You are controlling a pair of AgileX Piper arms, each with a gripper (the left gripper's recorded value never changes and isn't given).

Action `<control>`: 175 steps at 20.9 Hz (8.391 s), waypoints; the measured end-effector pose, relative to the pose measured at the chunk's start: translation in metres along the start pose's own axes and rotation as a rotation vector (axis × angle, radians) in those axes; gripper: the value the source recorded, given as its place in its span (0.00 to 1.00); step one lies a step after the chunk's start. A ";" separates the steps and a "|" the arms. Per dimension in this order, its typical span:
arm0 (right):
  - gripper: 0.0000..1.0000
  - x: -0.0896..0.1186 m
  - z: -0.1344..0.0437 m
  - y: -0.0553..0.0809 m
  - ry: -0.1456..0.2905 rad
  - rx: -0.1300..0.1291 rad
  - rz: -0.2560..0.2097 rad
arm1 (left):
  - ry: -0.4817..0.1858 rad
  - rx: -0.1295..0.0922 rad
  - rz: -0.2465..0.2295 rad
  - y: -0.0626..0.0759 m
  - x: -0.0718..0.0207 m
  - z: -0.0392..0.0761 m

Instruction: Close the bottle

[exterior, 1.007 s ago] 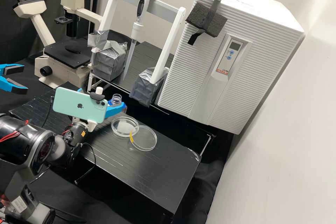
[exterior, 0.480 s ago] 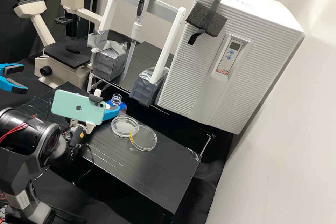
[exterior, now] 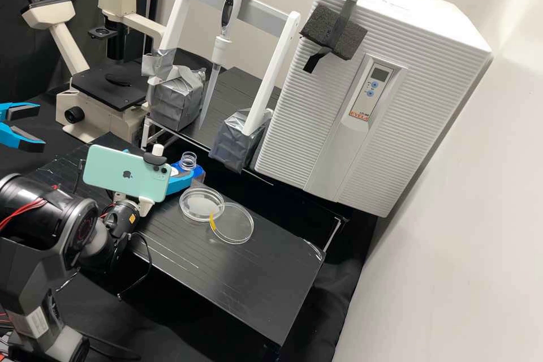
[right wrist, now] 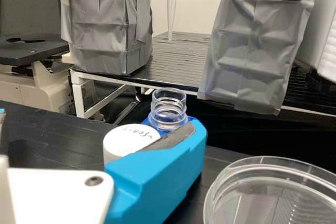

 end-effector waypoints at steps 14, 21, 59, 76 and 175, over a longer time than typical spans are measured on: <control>0.00 0.000 0.000 0.000 0.004 0.000 0.004 | -0.003 -0.002 -0.003 -0.001 0.0003 0.001; 0.00 0.000 -0.001 0.001 0.011 0.000 0.010 | -0.008 -0.004 -0.007 -0.002 0.0006 0.002; 0.00 0.006 -0.014 0.025 0.064 -0.006 0.111 | -0.020 0.005 -0.006 -0.001 0.0013 0.005; 0.00 0.070 -0.012 0.032 -0.001 -0.074 0.148 | -0.020 0.004 -0.006 -0.002 0.0012 0.005; 0.00 0.069 0.010 0.038 -0.072 -0.048 0.150 | -0.048 0.008 -0.017 -0.003 0.0048 0.010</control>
